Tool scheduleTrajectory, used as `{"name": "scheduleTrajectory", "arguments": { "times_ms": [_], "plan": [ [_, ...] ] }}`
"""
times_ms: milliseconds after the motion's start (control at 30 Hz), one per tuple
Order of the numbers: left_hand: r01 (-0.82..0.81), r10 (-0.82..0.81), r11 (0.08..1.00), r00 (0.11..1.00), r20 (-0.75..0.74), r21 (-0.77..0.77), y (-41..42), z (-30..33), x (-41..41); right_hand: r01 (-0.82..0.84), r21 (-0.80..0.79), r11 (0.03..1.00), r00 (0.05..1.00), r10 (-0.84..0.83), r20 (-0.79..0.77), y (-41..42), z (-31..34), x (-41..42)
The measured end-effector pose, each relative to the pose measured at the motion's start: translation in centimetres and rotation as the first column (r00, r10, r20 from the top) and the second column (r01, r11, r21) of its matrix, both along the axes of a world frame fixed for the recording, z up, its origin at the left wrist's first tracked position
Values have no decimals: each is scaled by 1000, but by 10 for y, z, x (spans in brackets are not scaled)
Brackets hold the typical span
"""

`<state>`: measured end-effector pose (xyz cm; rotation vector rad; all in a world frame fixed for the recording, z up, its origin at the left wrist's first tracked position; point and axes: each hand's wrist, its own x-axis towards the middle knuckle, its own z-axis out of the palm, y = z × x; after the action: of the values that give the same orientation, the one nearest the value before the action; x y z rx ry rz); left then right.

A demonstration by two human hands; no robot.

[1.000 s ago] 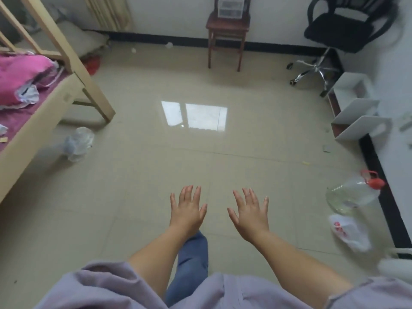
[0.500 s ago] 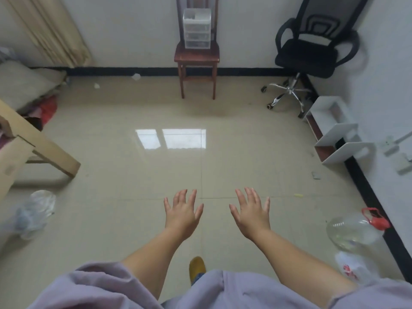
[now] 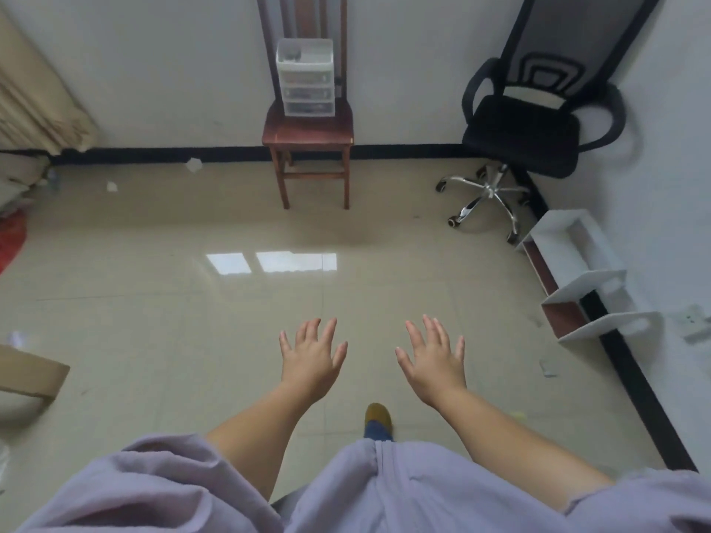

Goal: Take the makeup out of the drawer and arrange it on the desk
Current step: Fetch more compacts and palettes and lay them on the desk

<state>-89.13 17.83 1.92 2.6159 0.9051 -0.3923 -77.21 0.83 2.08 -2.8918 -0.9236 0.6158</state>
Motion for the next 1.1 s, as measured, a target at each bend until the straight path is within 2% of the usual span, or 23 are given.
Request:
{"name": "scheduleTrajectory", "arguments": {
  "times_ms": [167, 400, 667, 800, 967, 1100],
  "plan": [
    [-58, 58, 998, 998, 15, -9, 68, 7, 96, -67, -38, 997, 998, 68, 13, 79, 12, 117],
    [-177, 177, 984, 984, 4, 27, 205, 3, 180, -185, -11, 983, 983, 185, -13, 229, 0, 215],
    [-80, 76, 991, 996, 39, 105, 398, 20, 301, -62, 50, 997, 998, 61, 13, 402, 13, 329],
    [-50, 45, 991, 998, 45, 121, 467, 25, 365, -26, 44, 999, 1000, 26, -1, 464, 16, 383],
    [14, -17, 995, 999, 30, 96, 536, 13, 450, -31, 24, 999, 999, 31, -14, 536, 3, 466],
    [-61, 58, 994, 997, 41, 90, 602, 0, 527, -91, 25, 996, 996, 91, 1, 603, -5, 555]
  ]
}}
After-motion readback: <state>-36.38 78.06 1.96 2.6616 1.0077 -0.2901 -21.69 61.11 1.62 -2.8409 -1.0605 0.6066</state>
